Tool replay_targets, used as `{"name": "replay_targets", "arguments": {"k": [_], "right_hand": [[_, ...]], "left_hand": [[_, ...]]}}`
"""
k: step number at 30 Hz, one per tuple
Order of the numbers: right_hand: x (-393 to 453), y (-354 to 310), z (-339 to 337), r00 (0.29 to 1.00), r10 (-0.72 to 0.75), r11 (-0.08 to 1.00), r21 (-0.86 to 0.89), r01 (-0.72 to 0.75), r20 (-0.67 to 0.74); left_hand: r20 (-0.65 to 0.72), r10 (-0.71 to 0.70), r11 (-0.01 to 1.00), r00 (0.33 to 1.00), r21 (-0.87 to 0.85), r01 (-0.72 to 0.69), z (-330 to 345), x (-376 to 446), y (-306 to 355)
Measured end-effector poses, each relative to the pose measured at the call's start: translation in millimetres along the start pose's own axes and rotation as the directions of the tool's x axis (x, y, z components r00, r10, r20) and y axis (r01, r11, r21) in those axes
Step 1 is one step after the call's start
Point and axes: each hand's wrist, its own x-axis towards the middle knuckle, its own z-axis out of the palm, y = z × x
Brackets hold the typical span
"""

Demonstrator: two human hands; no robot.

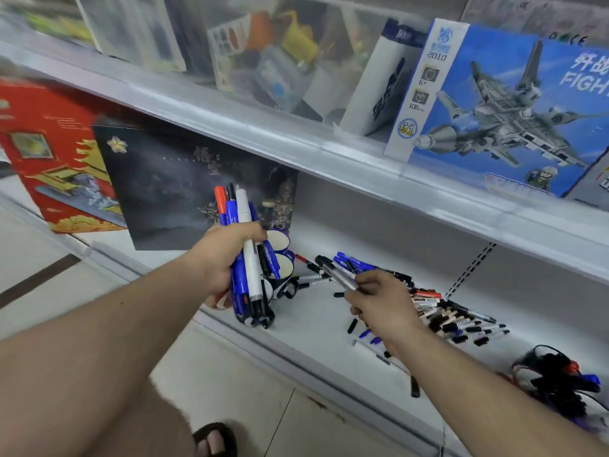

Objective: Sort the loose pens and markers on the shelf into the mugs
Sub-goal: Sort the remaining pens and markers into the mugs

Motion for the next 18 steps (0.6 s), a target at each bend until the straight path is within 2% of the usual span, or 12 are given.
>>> {"name": "replay_targets", "arguments": {"k": [4,8,11,15,18], "right_hand": [[71.7,2.7,50.9,0.988,-0.122,0.988,-0.111,0.111,-0.097],[120.3,16.6,106.8,0.979,-0.193,0.932,-0.324,0.161,-0.069],[146.7,31.9,136.2,0.980,-0.177,0.907,-0.400,0.129,-0.086],[172.6,53.8,164.9,0.989,-0.135,0.879,-0.470,0.087,-0.068],[180.3,67.3,177.5,0.987,-0.158,0.764,-0.637,0.107,-0.024]], "left_hand": [[0.011,-0.012,0.999,1.000,-0.050,0.012,-20.7,31.2,0.6],[-0.005,-0.036,0.999,0.999,-0.025,0.036,-30.9,53.7,-6.0],[-0.004,-0.063,0.998,0.998,-0.027,0.063,-39.1,65.3,-11.5],[0.062,-0.060,0.995,0.996,-0.077,0.065,-50.7,75.9,-10.6],[0.094,-0.054,0.995,0.994,-0.082,0.062,-54.9,79.3,-10.0]]}}
